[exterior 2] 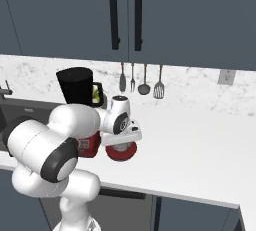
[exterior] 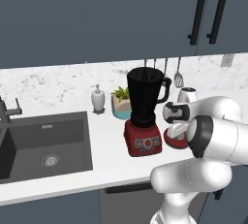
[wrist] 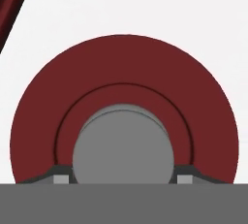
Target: Close the lid blender by securely placing the lid on top.
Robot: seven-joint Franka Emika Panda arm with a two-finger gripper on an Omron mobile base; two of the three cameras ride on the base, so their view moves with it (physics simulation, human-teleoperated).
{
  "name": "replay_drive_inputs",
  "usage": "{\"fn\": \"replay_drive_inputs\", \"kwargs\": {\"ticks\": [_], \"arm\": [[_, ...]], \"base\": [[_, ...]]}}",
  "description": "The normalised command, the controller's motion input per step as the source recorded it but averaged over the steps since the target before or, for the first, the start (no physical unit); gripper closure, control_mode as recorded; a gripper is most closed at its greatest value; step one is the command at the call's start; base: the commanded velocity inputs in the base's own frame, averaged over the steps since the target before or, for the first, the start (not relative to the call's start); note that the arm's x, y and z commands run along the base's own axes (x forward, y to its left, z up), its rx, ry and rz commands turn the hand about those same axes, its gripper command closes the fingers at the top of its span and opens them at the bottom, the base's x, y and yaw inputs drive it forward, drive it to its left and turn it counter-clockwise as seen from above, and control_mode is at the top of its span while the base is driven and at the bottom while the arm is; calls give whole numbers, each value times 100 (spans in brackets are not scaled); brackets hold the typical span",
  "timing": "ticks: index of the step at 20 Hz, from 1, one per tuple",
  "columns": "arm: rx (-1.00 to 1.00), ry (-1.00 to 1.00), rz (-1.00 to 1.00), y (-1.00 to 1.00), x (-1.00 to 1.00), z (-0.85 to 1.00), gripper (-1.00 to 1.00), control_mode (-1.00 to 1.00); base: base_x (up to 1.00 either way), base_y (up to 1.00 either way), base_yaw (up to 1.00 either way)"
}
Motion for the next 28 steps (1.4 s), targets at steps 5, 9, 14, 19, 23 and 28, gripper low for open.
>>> {"fn": "replay_drive_inputs", "kwargs": {"ticks": [5,9,14,19,23,28], "arm": [[0,0,0,0,0,1,100,-100],[2,0,0,-9,0,34,100,-100],[7,-11,0,-45,-9,90,100,-100],[5,-13,-7,-72,-23,100,100,-100],[8,-22,-7,-43,-17,100,100,-100],[9,-32,-10,-2,-16,100,100,-100]], "base": [[0,0,0],[0,0,0],[0,0,0],[0,0,0],[0,0,0],[0,0,0]]}}
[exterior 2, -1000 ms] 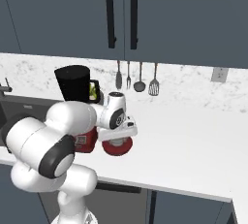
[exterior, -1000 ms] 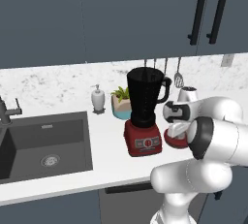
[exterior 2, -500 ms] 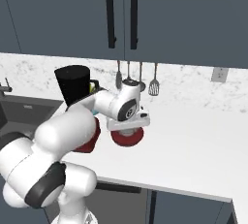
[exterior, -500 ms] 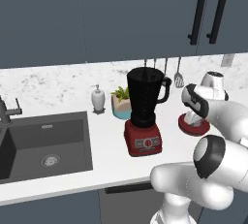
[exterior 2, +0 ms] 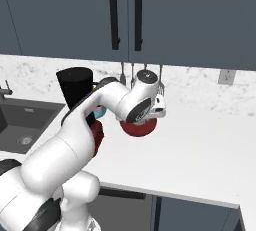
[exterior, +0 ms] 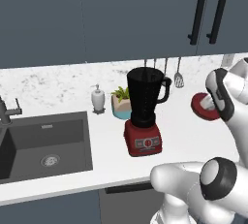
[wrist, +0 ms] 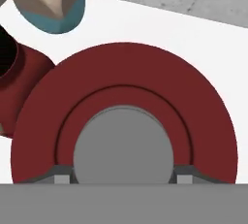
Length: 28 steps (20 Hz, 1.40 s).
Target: Close the lid blender by securely placing the lid on top.
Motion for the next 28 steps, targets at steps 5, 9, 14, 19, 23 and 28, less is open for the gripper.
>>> {"fn": "replay_drive_inputs", "kwargs": {"ticks": [5,9,14,19,23,28], "arm": [[5,-32,-10,38,-12,100,100,-100],[0,-29,-9,58,-10,100,100,-100],[0,-21,-6,54,-12,100,100,-100],[-8,-5,0,53,-16,100,100,-100],[-11,9,3,64,-20,100,100,-100],[-7,35,11,86,-2,99,100,-100]], "base": [[0,0,0],[0,0,0],[0,0,0],[0,0,0],[0,0,0],[0,0,0]]}}
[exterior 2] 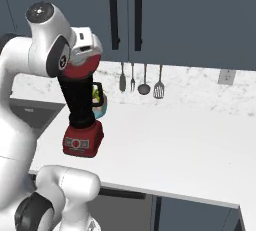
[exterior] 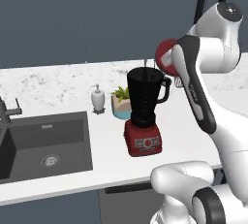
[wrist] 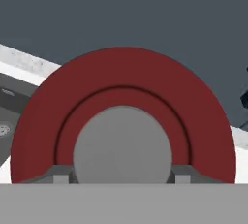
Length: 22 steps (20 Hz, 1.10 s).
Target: Close the lid blender by securely placing the lid on top.
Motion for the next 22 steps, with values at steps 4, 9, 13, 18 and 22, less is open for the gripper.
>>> {"fn": "replay_drive_inputs", "kwargs": {"ticks": [4,9,13,18,22], "arm": [[-14,24,16,81,0,55,100,-100],[-2,4,0,34,1,-13,100,-100],[-2,6,0,5,14,-50,100,-100],[-3,13,0,0,34,-24,100,-100],[-1,15,0,0,50,0,100,-100]], "base": [[0,0,0],[0,0,0],[0,0,0],[0,0,0],[0,0,0]]}}
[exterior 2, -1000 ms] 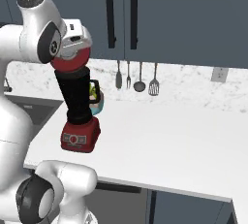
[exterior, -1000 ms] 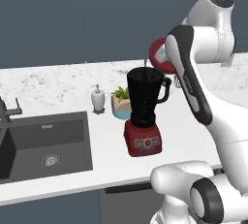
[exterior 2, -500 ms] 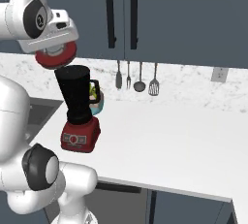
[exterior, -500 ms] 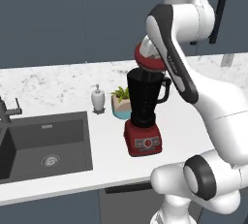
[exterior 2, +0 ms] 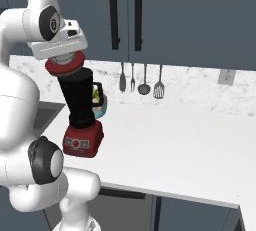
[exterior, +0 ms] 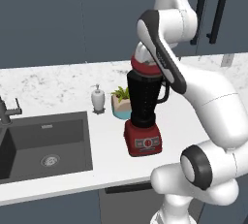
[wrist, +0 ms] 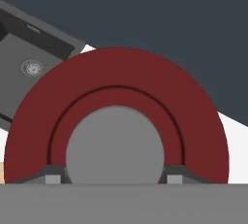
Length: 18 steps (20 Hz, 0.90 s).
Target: Close the lid blender by securely placing the lid on top.
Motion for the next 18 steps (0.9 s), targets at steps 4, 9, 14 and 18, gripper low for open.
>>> {"fn": "replay_drive_inputs", "kwargs": {"ticks": [4,9,14,18], "arm": [[-3,12,0,0,49,0,100,-100],[4,0,0,0,27,-11,100,-100],[6,1,0,0,16,-5,100,-100],[0,0,0,-9,-20,-8,100,-100]], "base": [[0,0,0],[0,0,0],[0,0,0],[0,0,0]]}}
